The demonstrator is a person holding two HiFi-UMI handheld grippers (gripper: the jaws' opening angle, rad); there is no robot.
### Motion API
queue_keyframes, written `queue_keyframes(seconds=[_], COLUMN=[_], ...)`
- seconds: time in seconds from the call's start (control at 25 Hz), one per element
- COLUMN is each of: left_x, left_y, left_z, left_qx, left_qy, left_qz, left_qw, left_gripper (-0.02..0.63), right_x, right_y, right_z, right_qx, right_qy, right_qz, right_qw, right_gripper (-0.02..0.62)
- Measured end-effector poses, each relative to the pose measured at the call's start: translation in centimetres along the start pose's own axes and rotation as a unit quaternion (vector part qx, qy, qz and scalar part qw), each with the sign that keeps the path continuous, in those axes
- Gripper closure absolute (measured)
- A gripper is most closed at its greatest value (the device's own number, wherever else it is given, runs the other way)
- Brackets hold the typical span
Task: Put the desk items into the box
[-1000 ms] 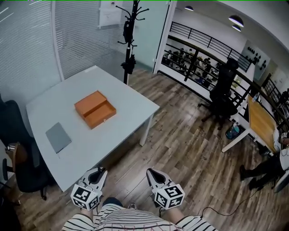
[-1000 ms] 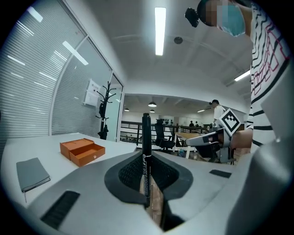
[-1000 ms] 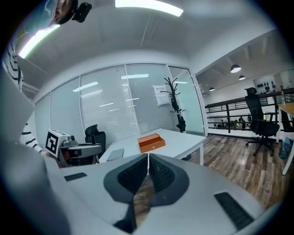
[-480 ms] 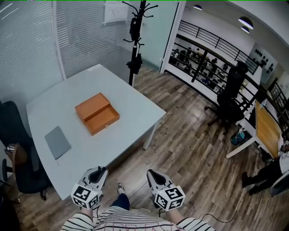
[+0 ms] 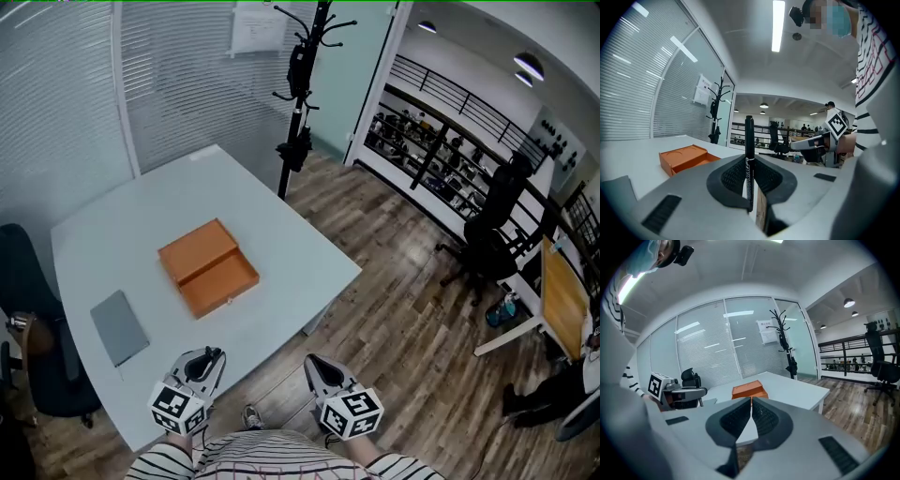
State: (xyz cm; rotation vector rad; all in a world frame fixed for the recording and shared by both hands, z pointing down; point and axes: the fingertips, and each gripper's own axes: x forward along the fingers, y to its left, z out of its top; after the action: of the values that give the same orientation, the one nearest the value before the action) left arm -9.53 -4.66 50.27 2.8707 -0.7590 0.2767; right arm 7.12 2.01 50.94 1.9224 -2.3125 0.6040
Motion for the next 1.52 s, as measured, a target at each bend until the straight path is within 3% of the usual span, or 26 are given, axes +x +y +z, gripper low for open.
queue_keyframes(seconds=[0.52,1.0,1.24,1.52], left_x=[4.8,9.8,12.3,15.8], left_y=[6.7,11.2,13.7,15.7], left_z=[0.8,1.9,2.4,2.1], left_qx=[-0.012,-0.020,-0.003,0.037], left_qy=[0.022,0.031,0.043,0.072], left_qz=[0.016,0.098,0.126,0.127], left_qw=[0.9996,0.9945,0.9911,0.9886], left_gripper=[0.563,0.563,0.563,0.563], right_x=[8.1,16.7,20.2,22.7], right_y=[-2.7,-6.5,-7.8,-8.9], right_z=[2.5,5.3,6.7,7.4], right_qx=[0.006,-0.024,-0.041,-0.048], right_qy=[0.014,0.055,0.066,0.078], right_qz=[0.013,0.105,0.140,0.167], right_qw=[1.000,0.993,0.987,0.982], right_gripper=[0.568,0.568,0.568,0.568])
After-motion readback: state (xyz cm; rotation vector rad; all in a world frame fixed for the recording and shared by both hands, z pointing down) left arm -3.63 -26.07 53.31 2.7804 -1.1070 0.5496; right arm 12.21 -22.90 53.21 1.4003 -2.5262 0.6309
